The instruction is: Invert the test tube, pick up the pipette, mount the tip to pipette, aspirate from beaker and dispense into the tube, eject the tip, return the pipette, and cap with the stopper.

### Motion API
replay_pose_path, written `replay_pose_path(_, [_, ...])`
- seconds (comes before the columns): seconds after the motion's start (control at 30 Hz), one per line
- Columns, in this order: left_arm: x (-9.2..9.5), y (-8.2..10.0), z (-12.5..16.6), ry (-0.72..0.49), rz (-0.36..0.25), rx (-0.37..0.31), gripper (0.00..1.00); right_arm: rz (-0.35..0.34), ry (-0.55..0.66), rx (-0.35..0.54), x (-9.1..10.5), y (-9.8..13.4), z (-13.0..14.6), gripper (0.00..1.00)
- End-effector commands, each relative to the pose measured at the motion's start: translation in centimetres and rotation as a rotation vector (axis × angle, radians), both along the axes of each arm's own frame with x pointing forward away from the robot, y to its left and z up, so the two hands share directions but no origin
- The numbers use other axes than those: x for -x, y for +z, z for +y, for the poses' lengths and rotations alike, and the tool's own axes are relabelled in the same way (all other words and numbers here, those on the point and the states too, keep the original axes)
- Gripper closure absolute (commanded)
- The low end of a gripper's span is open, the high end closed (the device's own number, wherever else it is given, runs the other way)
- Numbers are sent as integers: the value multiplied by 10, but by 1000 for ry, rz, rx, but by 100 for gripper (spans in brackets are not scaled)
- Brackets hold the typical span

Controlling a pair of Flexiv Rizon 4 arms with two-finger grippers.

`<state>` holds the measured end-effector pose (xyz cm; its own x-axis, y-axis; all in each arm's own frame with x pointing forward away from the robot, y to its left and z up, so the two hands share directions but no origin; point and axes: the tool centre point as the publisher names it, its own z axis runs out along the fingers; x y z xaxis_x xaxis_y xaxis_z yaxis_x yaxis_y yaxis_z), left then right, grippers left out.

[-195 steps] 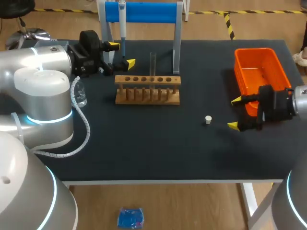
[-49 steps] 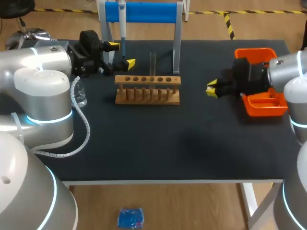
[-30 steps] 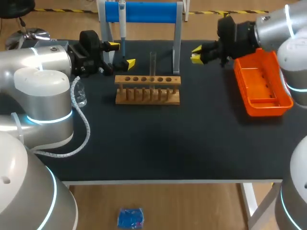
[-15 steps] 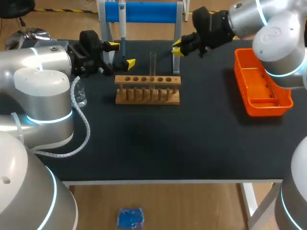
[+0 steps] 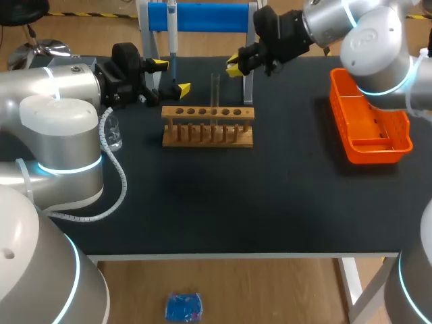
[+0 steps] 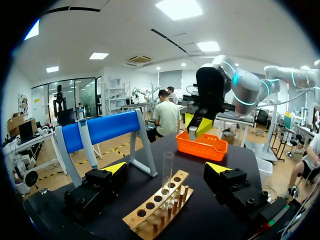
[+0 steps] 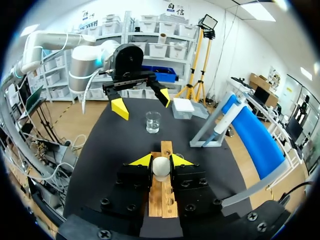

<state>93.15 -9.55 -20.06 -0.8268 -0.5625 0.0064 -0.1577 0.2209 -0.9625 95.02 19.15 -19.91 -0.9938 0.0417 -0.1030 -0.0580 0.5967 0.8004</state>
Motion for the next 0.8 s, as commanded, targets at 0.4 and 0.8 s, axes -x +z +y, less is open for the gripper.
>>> replay_pose_path(0.4, [0, 0, -1, 3, 0, 1, 0, 13, 66, 25, -19, -3, 18, 100])
replay_pose_path(0.8, [0, 0, -1, 3, 0, 1, 0, 60, 73, 9, -28, -9, 30, 100])
